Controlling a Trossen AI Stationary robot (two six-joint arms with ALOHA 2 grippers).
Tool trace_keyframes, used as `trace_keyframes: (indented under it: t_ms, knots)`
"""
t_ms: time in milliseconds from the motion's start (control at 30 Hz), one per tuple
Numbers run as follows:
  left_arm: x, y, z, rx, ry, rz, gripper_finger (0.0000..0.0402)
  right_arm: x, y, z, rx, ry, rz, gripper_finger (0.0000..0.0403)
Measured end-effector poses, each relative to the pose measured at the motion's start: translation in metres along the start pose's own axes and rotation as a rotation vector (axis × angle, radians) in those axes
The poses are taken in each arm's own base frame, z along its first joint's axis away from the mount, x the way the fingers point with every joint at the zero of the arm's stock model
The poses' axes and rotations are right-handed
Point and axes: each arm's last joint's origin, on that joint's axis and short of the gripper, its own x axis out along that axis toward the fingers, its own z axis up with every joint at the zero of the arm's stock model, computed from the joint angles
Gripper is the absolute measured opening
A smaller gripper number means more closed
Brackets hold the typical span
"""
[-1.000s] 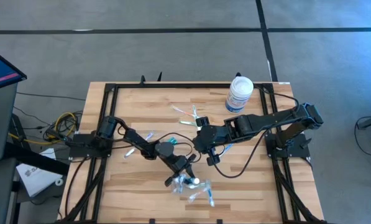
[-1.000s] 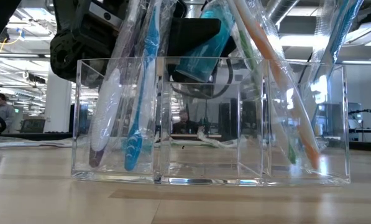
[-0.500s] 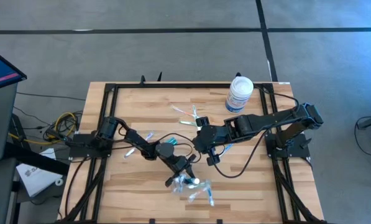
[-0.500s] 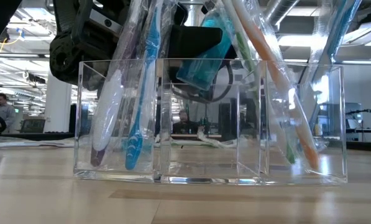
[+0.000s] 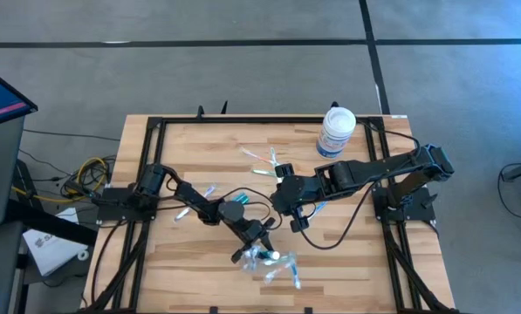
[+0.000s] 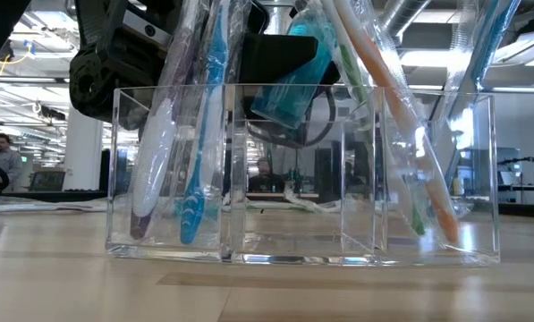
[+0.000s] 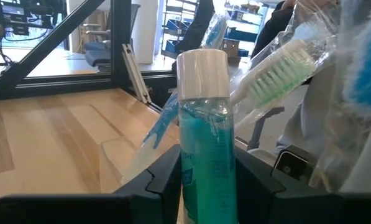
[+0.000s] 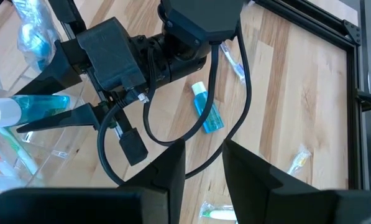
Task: Pick & Place toothbrushing station
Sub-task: Put the blue mouthwash bottle into the transparent organizer
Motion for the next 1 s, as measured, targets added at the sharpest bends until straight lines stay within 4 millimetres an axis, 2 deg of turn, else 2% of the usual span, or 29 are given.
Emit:
trace_keyframes:
  t_ms: [400,767,1000]
  knots:
    - [0.0006,-0.0011,-0.0003,0.0,0.001,-0.003,0.011,0.0,0.0,0.0,0.0,0.0,0.0,0.0098]
    - [0.0012,-0.0022,-0.0011,-0.003,0.006,-0.002,0.0156,0.0,0.0,0.0,0.0,0.0,0.0,0.0098]
    - [0.0011,-0.0021,-0.001,-0.003,0.006,0.0,0.0149,0.0,0.0,0.0,0.0,0.0,0.0,0.0098]
